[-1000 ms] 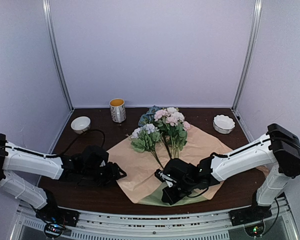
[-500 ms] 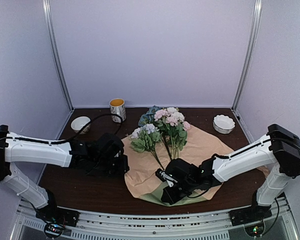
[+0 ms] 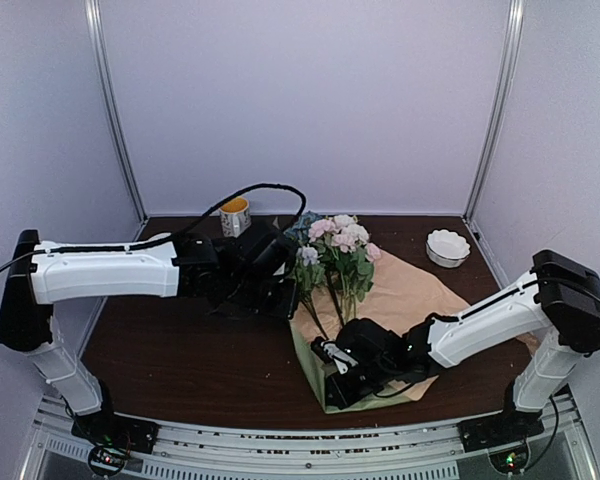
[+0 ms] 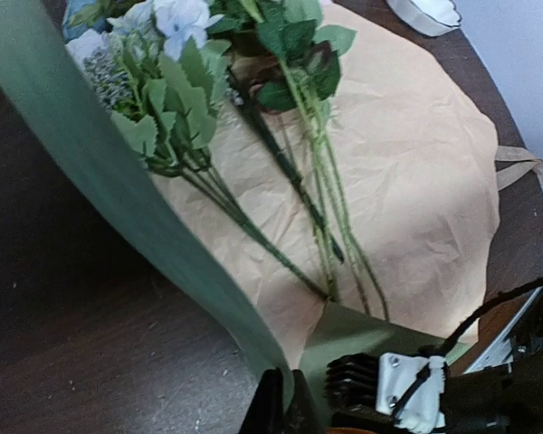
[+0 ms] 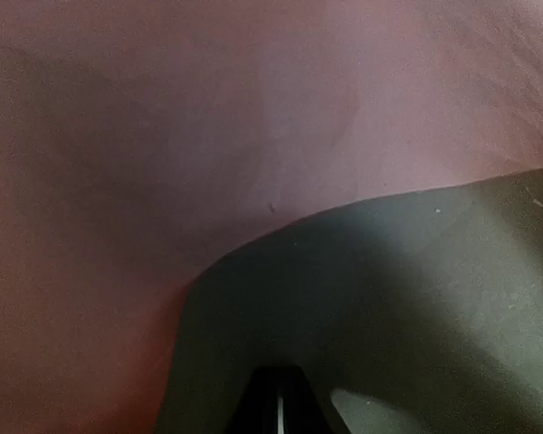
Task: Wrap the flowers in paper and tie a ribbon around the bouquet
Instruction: Fold the one-fourth-folded wrapping paper at the center of the board.
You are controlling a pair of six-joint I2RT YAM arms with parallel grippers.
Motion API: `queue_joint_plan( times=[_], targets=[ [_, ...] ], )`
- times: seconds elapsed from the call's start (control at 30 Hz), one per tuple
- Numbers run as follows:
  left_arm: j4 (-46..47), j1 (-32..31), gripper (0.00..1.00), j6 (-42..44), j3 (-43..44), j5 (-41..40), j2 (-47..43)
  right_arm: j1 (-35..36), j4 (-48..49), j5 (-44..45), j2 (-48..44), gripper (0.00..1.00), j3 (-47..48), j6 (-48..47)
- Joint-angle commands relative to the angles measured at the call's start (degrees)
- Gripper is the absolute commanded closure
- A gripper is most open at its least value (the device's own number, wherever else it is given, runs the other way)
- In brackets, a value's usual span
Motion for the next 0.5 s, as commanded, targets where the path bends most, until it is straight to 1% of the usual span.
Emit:
queue_joint_plan(
  times=[0.0, 0.17, 0.37, 0.47],
  targets=[
    [0.5, -0.1, 1.0, 6.3, 6.8, 3.1, 4.9, 0.0, 1.5, -1.1, 0.5, 0.94, -3.2, 0.9],
    [0.9, 0.7, 1.0, 8.2, 12.7, 5.6, 11.7, 0.1, 5.4, -1.1, -1.7, 0.95, -5.7, 1.9],
    [0.8, 2.7, 1.0, 8.4, 15.2, 5.9, 16.6, -0.1, 8.7, 1.2, -7.6, 0.93, -8.8, 3.6],
    [1.3, 3.2, 1.0, 8.5, 15.7, 5.9, 18.4, -0.1, 7.8, 4.1, -10.8, 0.88, -9.6, 3.6]
  ],
)
